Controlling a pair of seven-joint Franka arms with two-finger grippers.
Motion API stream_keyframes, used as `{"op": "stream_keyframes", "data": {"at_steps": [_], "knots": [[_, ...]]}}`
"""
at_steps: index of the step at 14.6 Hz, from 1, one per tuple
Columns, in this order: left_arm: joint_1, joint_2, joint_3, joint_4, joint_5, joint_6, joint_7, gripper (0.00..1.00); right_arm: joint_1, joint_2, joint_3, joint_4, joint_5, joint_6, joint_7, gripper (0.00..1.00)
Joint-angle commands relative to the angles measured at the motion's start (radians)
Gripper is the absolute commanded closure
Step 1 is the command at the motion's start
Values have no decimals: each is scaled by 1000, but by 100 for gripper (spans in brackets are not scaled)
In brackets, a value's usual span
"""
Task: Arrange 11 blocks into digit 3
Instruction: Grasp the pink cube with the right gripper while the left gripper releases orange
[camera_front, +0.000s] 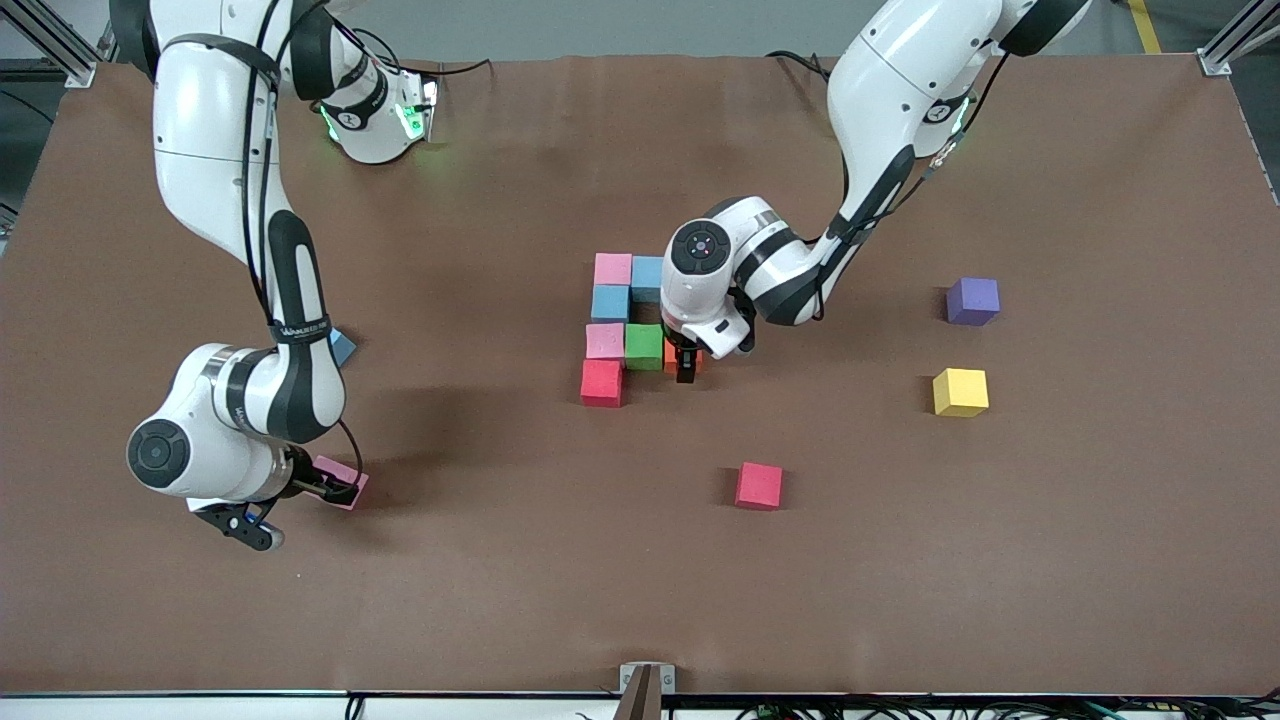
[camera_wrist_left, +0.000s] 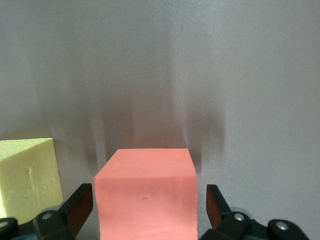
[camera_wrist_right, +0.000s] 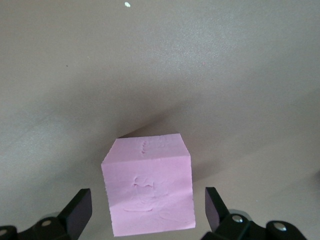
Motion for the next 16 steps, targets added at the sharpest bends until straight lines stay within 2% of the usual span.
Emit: {"op": "stream_keyframes", "data": {"at_steps": [1,7,9,11,13,16], "knots": [[-4,-29,5,17,25,-55,-18,0,-8,1,12,-11,7,22,-14,0],[8,-154,3,18,27,-190,2,0,-3,10,12,-10,-2,38,-19,12],[32,-206,7,23,25,-236,96,0,-3,12,12,-10,-10,42,-71,25],[88,-227,5,46,24,-255,181,0,-5,16,12,-8,-11,40,-93,46],[147,-220,5,104,11,-282,306,0,-3,15,12,-4,-10,40,-94,57],[235,-142,5,226,-1,-282,465,0,15,-21,12,24,-25,-4,-112,57]]}}
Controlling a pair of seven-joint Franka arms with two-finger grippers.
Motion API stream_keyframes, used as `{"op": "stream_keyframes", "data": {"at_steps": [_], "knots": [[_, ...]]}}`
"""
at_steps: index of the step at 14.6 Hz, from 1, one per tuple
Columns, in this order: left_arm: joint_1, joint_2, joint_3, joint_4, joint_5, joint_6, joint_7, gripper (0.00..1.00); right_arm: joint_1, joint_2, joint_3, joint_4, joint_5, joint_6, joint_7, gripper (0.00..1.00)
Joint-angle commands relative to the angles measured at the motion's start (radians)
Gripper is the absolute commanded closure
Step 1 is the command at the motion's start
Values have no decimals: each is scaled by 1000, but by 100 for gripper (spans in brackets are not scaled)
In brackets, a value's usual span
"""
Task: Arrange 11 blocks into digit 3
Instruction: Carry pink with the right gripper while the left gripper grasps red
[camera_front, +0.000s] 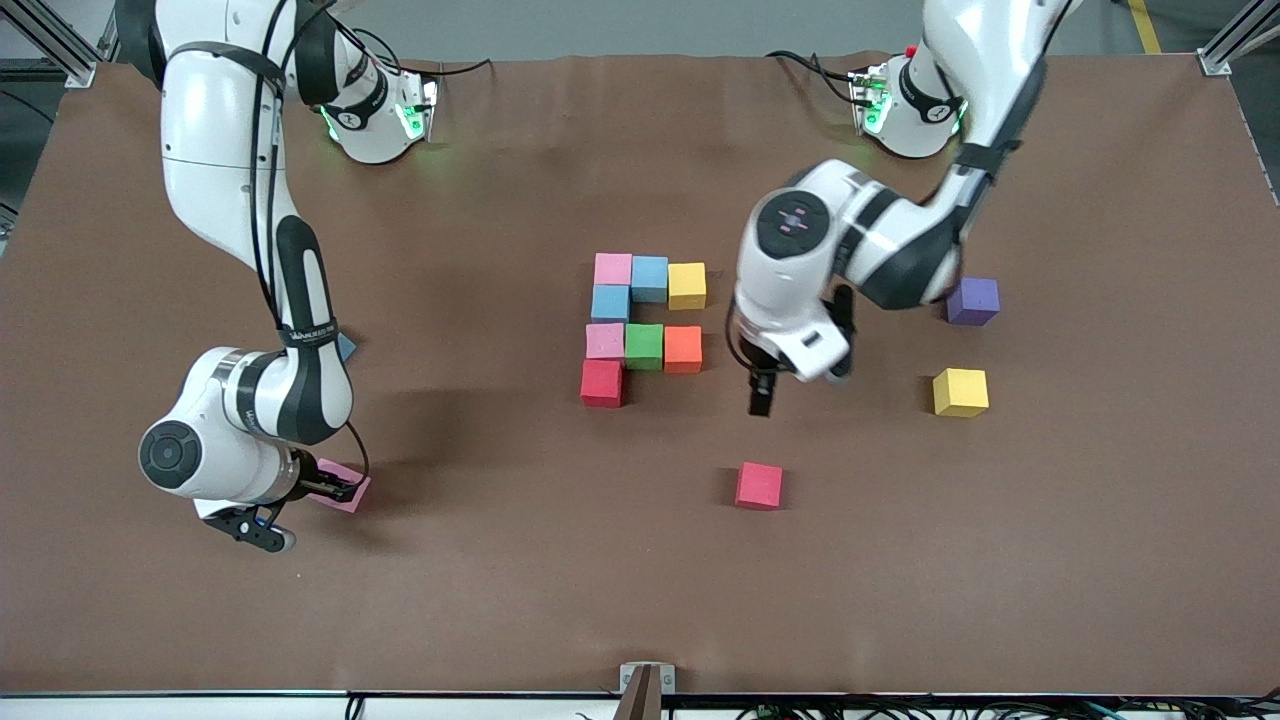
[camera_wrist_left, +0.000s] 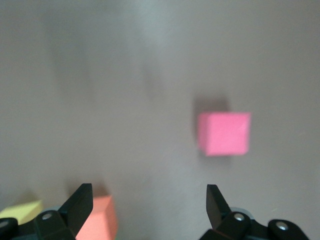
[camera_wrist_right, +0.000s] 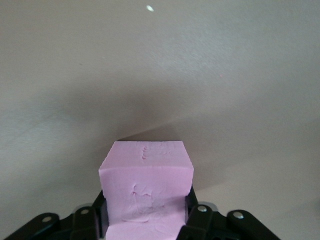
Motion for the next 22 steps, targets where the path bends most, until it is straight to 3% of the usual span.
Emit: {"op": "stream_keyframes", "data": {"at_steps": [1,5,10,12,22], "knots": [[49,117,-6,155,-21,-25,107,0,32,-43,6,38,-28,-85,-21,57],[72,272,-6,305,-21,-23,148,0,149,-43,15,163,-28,-191,-21,61],[72,369,-6,345,-36,9,161,0,247,-28,119,199,-28,-151,-9,72],[71,404,-6,367,-73,32,156,0,288,-13,128,199,-28,-127,-10,77],[52,477,-3,419,-81,53,159,0,414,72,131,256,-28,-124,147,77]]}}
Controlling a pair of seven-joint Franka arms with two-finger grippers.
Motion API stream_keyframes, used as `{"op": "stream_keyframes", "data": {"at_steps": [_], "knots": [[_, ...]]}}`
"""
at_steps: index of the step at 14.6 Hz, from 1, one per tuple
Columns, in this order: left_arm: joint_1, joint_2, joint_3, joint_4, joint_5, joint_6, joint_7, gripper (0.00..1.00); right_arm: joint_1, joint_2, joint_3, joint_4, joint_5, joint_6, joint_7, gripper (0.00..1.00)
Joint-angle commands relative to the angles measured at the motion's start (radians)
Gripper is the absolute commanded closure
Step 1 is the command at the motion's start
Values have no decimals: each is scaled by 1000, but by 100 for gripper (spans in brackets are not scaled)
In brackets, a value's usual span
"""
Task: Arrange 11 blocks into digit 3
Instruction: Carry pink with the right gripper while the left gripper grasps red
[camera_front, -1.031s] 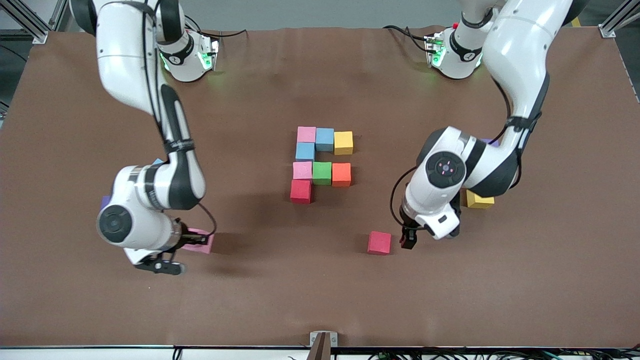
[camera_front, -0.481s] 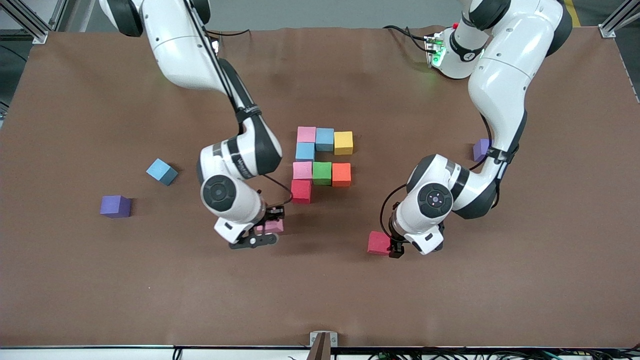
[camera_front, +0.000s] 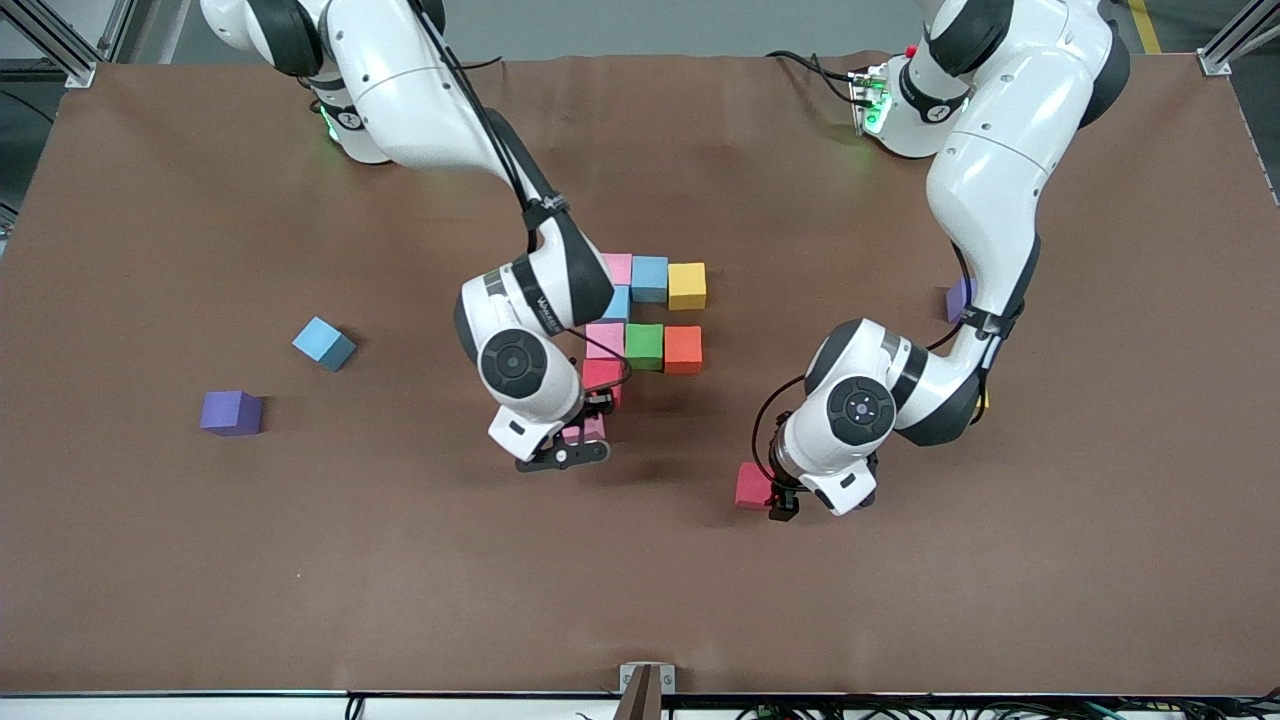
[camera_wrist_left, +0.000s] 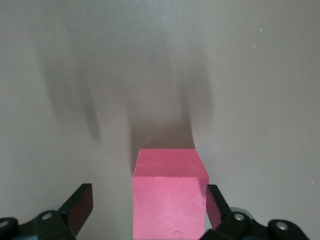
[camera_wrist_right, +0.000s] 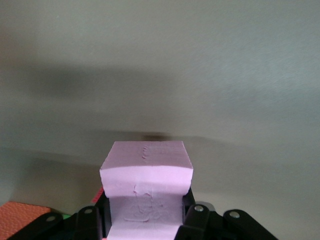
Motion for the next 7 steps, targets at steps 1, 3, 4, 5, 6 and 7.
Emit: {"op": "stream_keyframes", "data": {"at_steps": [1,3,4,5,6,7], "knots": [[-10,32,3,38,-16,12,19,0,17,43,-1,52,-12,5,82,77],[-12,35,15,38,-16,26,20,0,28,56,-1,52,-13,31,110,77],[-22,35,29,38,-18,37,22,0,30,62,-1,52,-12,36,112,77],[-32,44,37,38,-16,54,20,0,30,65,-1,51,-12,37,115,77],[-45,57,45,39,-16,67,17,0,30,65,-1,52,-12,40,124,77],[-59,57,64,39,-16,71,17,0,30,65,-1,52,-12,42,126,77]]}}
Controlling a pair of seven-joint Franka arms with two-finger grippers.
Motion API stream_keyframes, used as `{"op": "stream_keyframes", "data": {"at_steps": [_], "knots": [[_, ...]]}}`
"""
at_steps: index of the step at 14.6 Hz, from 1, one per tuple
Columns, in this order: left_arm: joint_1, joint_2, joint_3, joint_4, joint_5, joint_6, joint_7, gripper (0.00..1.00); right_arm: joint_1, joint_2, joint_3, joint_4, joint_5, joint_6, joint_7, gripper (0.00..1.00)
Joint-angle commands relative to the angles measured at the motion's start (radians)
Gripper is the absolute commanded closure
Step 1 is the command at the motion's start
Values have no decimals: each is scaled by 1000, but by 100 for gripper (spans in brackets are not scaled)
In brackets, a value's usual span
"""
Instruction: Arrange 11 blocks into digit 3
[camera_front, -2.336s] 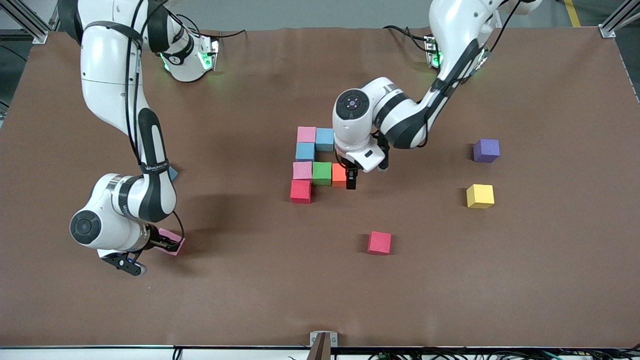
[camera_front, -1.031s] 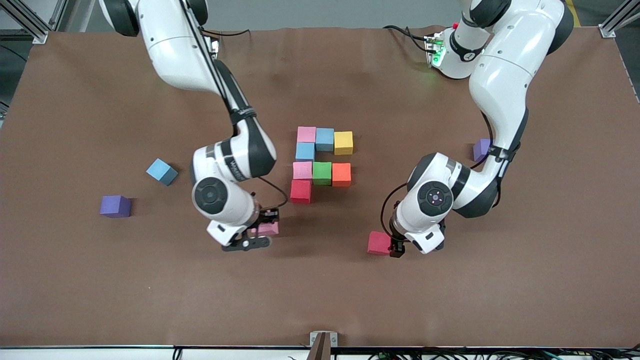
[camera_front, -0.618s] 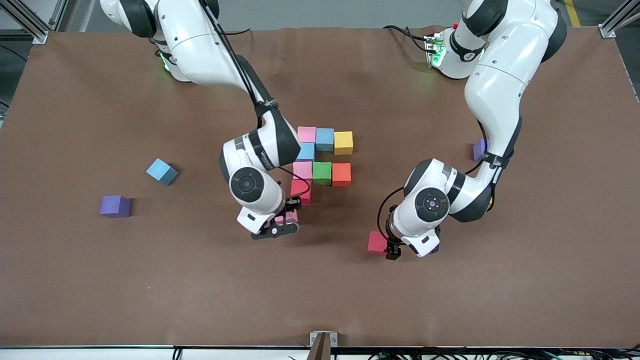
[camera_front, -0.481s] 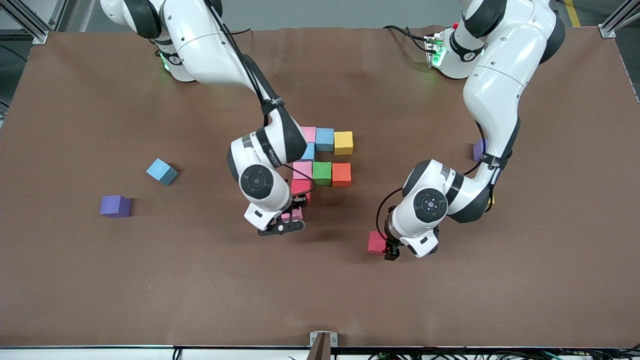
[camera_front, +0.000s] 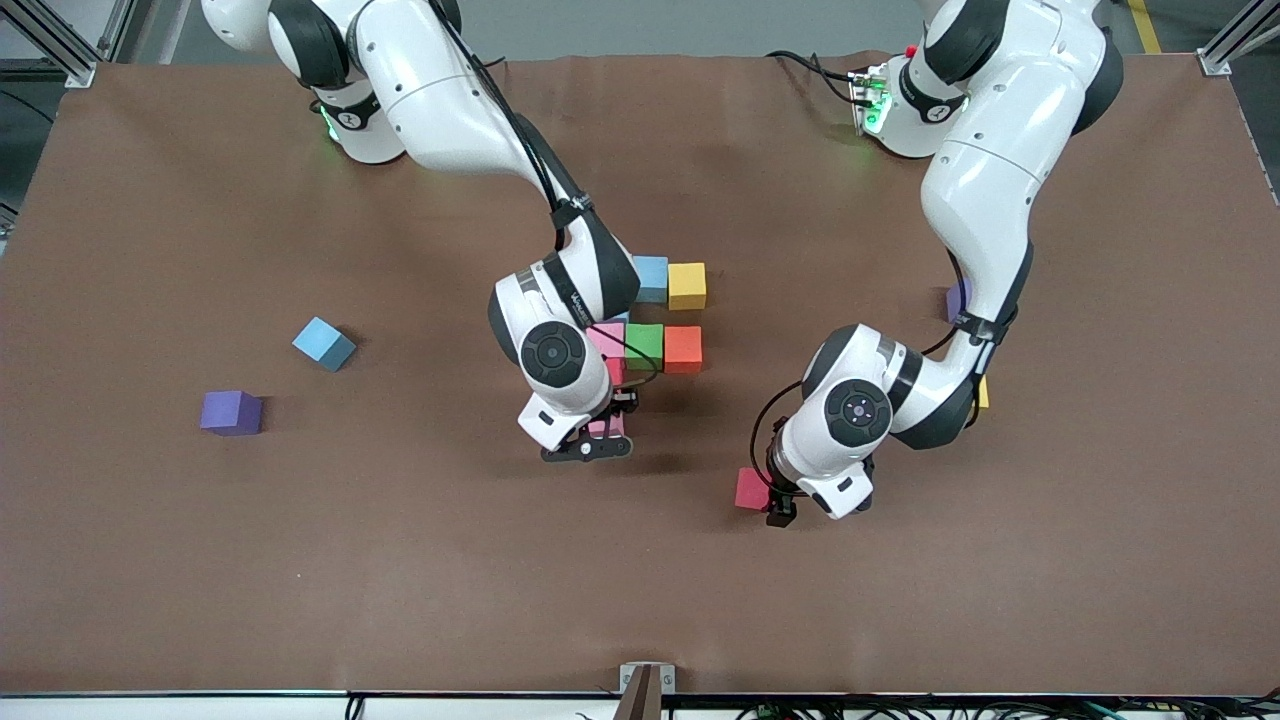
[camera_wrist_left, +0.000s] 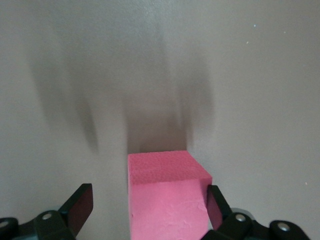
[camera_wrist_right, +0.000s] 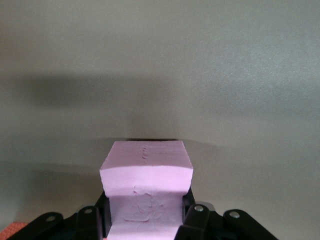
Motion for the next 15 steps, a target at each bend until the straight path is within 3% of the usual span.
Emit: {"op": "stream_keyframes", "data": {"at_steps": [1,15], "knots": [[-53,30,52,30,-18,13,17,0,-1,11,-1,25,-12,0,31,77],[-61,0,45,28,-18,-21,9,0,11,28,-1,22,-10,14,55,76]]}}
